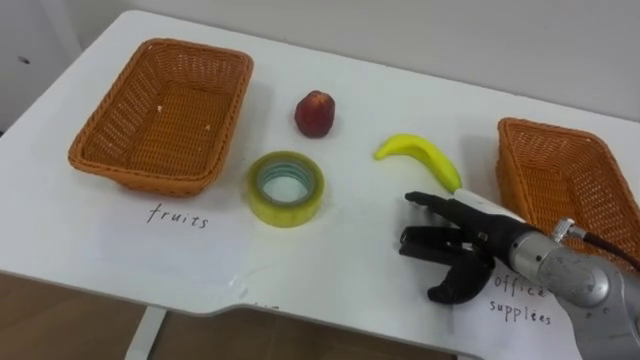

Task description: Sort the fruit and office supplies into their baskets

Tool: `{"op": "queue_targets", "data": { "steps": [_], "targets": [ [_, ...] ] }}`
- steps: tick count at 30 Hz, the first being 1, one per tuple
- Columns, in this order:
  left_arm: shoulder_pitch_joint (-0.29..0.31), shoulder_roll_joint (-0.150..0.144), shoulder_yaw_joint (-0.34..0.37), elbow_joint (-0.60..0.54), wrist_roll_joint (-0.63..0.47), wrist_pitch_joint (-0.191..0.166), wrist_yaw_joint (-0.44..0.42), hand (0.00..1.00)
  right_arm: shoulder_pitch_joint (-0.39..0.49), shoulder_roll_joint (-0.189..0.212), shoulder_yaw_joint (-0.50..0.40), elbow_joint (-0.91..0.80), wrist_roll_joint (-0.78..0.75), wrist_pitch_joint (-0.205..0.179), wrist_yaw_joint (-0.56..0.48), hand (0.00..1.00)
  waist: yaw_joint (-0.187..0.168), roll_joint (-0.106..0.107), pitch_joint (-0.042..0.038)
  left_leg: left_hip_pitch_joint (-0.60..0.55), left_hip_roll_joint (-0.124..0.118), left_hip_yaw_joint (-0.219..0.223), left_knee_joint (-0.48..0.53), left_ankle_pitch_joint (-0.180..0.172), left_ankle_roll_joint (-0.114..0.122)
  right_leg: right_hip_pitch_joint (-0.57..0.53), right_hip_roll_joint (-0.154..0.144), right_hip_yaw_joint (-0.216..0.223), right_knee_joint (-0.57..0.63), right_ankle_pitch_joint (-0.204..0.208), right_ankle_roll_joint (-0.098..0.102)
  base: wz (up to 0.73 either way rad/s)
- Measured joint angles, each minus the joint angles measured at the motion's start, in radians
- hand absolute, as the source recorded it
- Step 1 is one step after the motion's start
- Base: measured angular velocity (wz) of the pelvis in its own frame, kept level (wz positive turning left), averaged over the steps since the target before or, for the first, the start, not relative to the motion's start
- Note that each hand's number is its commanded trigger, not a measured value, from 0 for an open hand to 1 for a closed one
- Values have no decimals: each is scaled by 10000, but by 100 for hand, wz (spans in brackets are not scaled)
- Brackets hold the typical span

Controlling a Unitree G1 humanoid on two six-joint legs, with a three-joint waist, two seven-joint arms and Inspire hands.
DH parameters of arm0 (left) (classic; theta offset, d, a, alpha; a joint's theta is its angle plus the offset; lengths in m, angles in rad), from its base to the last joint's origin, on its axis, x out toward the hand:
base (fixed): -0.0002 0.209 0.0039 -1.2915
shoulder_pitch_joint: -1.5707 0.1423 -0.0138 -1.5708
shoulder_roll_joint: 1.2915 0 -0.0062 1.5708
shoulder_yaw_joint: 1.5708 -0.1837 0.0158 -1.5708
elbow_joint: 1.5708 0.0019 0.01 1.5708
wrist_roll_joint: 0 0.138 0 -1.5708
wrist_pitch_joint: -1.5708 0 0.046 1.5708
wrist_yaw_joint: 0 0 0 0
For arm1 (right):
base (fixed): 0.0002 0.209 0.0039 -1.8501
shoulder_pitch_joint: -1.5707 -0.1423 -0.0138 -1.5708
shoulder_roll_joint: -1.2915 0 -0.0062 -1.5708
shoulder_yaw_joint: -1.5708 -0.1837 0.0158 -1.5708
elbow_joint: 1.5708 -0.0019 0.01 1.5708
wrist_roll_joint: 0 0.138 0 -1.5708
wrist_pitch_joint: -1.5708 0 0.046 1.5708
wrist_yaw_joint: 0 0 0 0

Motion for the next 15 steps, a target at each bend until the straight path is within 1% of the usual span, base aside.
{"op": "queue_targets", "data": {
  "steps": [4,14,15],
  "targets": [
    [-1,-1,3,0,38,36,-19,0,-11,-3,-53,125,-550,10,-253,0,-18,38,23,-10,2,-1,-27,0,0,-14,-4,-127,-7,0,0,0],
    [-11,-4,112,-16,200,103,-98,0,-107,-1,-48,303,-617,36,-371,0,9,-17,-17,-15,1,-17,-22,0,0,-11,-6,-133,-4,0,0,0],
    [-11,-7,111,-16,200,113,-89,0,-133,3,-19,304,-688,111,-371,0,11,-36,-29,-15,1,-17,-23,0,0,-13,-7,-134,-4,0,0,0]
  ]
}}
